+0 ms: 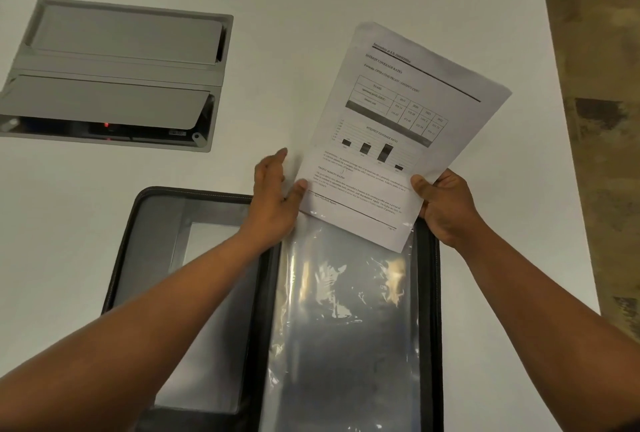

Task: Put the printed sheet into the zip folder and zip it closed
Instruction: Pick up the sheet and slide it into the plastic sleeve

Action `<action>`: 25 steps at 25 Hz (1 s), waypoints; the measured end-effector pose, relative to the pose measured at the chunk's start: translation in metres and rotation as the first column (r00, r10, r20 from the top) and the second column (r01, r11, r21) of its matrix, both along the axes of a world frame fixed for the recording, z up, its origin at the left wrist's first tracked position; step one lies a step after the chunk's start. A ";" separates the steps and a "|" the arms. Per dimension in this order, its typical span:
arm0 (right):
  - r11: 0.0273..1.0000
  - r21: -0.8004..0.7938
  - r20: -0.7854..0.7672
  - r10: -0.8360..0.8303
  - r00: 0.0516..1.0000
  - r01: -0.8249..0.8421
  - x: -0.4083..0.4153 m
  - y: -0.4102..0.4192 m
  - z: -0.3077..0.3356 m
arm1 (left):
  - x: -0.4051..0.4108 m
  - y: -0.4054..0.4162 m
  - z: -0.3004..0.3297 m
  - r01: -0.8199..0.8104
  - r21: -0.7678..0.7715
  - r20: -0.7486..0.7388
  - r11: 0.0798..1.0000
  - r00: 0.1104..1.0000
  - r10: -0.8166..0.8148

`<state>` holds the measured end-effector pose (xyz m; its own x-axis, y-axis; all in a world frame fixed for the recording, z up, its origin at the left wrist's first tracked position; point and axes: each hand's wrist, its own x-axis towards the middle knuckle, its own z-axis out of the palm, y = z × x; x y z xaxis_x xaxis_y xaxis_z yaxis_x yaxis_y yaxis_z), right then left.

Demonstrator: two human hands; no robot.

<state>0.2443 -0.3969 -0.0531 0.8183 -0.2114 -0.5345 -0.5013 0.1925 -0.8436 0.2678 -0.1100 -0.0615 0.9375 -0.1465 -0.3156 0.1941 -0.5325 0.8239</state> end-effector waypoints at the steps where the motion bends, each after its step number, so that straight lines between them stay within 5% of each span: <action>1: 1.000 0.019 -0.008 0.005 1.000 -0.005 0.000 -0.001 -0.002 | 0.007 -0.001 0.003 -0.014 -0.065 -0.072 0.998 0.997 0.010; 7: 0.998 0.057 -0.052 0.008 0.999 -0.005 0.001 -0.004 -0.009 | 0.028 0.002 0.002 -0.003 -0.264 -0.247 0.964 0.967 -0.065; 25: 0.992 0.104 -0.057 -0.064 0.996 0.069 -0.003 0.000 -0.017 | 0.031 0.006 -0.010 0.053 -0.300 -0.297 0.952 0.943 -0.146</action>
